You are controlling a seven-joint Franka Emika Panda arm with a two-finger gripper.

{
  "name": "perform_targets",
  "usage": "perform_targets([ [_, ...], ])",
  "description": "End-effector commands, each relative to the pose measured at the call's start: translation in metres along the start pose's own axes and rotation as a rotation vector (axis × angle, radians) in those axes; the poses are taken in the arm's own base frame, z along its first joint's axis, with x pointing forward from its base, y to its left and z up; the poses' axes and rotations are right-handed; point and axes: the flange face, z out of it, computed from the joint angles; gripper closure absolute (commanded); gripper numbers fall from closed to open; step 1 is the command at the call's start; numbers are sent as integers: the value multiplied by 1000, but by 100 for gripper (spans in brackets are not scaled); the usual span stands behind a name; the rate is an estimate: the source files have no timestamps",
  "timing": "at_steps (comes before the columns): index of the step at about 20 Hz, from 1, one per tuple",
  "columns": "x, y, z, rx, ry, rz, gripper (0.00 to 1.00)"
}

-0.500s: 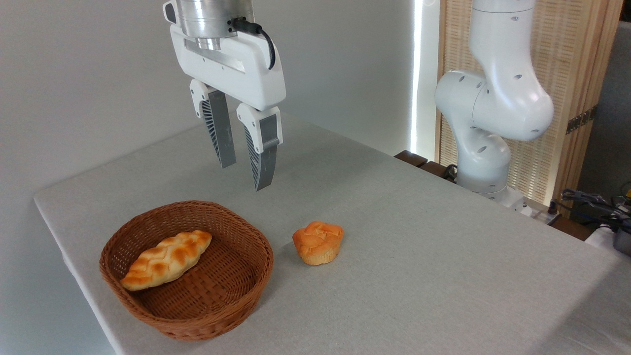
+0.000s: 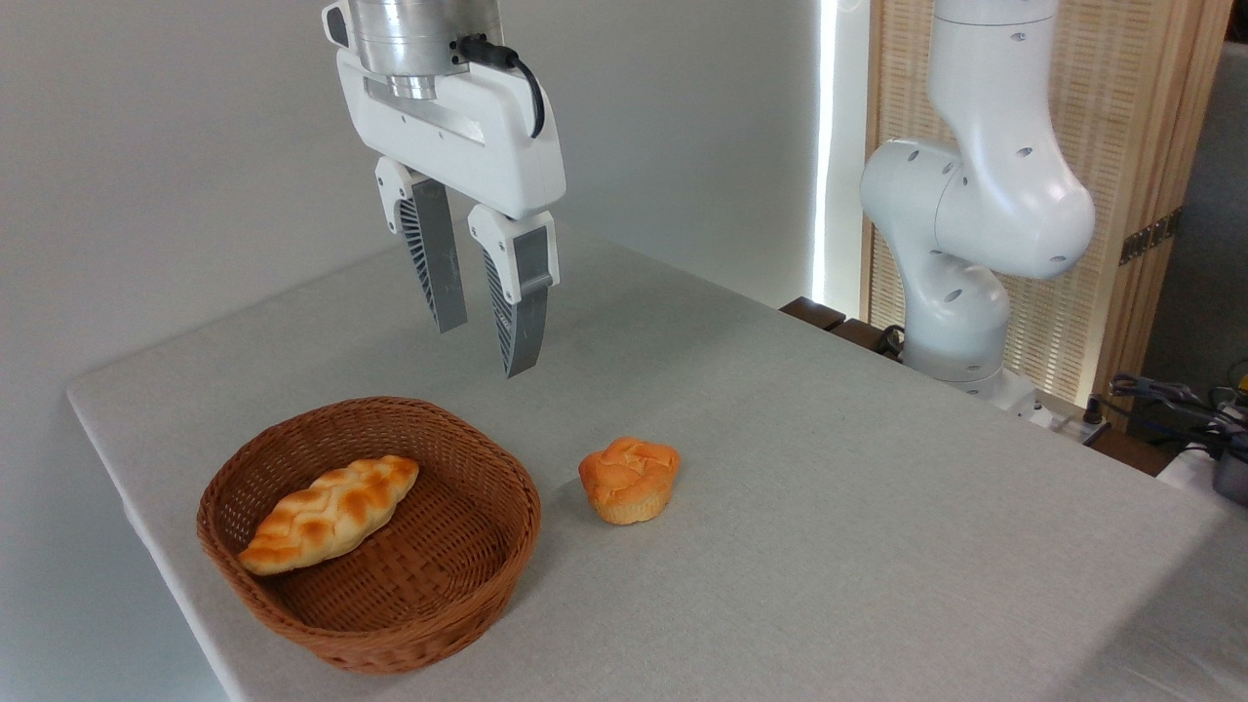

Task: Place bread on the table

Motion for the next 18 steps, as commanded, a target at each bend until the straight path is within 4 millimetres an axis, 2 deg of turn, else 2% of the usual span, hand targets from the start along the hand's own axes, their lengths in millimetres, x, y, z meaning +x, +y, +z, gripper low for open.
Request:
perform_targets([
  [1,7,2,5,-76,30,-16,0],
  [4,25,6,18,-134,90,-52,0],
  [9,76,31,49,-112,144,-37,0],
  [11,97,32,72,-83,181,-22,0],
  [13,105,24,103,-81,193,-40,0],
  [14,107,22,110,-82,194,-45,0],
  [16,115,19,152,-87,192,-74,0],
  [18,119,14,172,-76,217,-114,0],
])
